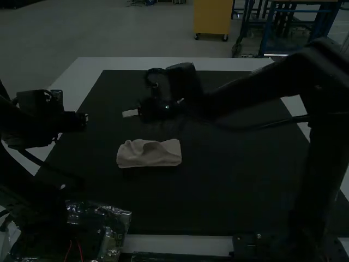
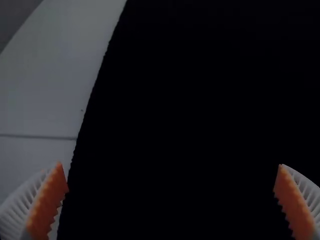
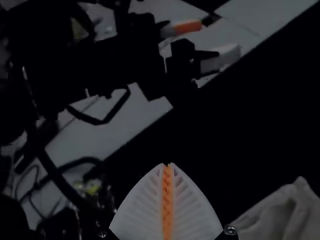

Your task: Fold the towel.

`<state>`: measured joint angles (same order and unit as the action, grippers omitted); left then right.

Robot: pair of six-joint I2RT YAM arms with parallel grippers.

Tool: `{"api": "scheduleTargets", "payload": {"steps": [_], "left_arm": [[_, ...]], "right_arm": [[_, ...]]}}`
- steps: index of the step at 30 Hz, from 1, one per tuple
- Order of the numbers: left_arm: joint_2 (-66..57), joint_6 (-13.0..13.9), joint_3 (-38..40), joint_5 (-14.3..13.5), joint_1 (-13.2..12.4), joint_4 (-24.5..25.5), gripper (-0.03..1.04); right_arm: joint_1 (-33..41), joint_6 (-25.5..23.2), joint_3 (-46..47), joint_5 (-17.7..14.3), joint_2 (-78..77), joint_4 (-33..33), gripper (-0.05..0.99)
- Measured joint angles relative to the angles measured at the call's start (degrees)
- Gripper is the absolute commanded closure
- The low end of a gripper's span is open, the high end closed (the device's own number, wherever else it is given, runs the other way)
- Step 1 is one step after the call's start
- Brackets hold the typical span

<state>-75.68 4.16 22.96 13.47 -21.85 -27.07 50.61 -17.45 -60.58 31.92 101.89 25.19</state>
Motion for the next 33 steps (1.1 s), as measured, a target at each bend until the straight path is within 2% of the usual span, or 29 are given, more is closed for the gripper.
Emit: {"api": "scheduleTargets", "payload": {"steps": [6,16,33], "left_arm": [[0.0,0.0,-0.9,0.0,0.0,-0.2,0.04],[0.1,0.0,-1.2,0.0,0.0,0.3,0.04],[1.8,-0.6,-1.7,0.5,0.0,1.1,0.04]], "right_arm": [[-0.6,0.9,5.2,-0.2,2.1,4.0,0.96],[-2.5,1.7,5.8,-0.4,9.3,10.2,0.96],[-5.5,3.3,5.8,-0.4,15.2,14.2,0.96]]}}
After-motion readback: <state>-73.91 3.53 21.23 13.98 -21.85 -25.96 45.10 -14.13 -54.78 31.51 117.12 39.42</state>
